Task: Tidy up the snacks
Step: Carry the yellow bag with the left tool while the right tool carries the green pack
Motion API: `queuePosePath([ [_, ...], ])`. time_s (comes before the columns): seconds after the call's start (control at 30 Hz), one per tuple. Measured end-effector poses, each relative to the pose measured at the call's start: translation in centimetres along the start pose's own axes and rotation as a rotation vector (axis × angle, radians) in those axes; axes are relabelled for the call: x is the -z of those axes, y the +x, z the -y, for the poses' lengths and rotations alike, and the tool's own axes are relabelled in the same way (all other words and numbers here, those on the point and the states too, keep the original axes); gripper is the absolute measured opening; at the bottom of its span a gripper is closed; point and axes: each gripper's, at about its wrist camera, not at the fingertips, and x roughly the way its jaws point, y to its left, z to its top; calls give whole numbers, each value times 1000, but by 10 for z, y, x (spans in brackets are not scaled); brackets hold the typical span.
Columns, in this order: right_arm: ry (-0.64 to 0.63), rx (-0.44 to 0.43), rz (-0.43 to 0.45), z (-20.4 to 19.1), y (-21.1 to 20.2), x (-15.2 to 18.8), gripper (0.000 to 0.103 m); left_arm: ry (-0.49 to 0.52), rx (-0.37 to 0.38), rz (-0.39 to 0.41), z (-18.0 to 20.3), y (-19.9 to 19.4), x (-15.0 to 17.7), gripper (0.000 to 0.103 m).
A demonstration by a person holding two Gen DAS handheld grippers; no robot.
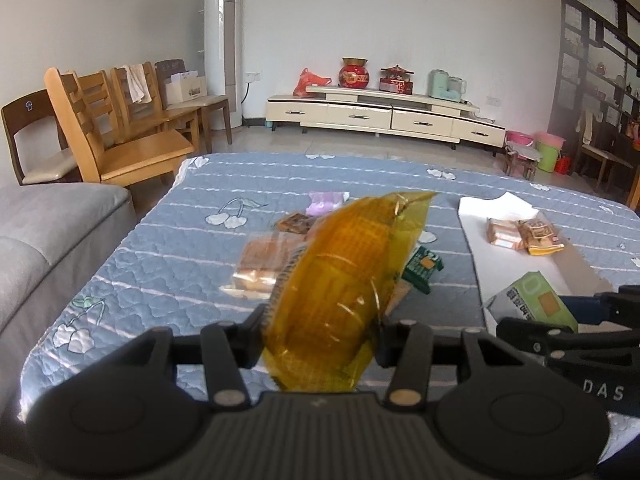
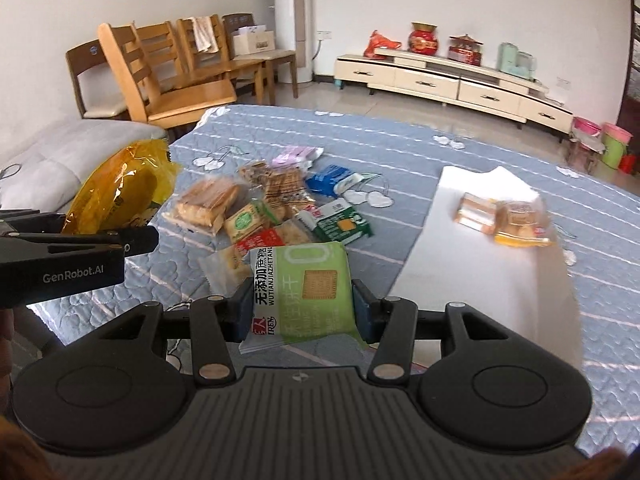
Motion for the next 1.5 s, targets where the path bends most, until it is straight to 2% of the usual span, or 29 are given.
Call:
queuePosePath([
  [0.67, 112, 94, 44, 32, -36, 10, 61, 55, 54, 26, 41, -15, -9, 50],
  [1.5, 194, 188, 74, 56, -61, 16, 61, 147, 131, 35, 87, -6, -19, 50],
])
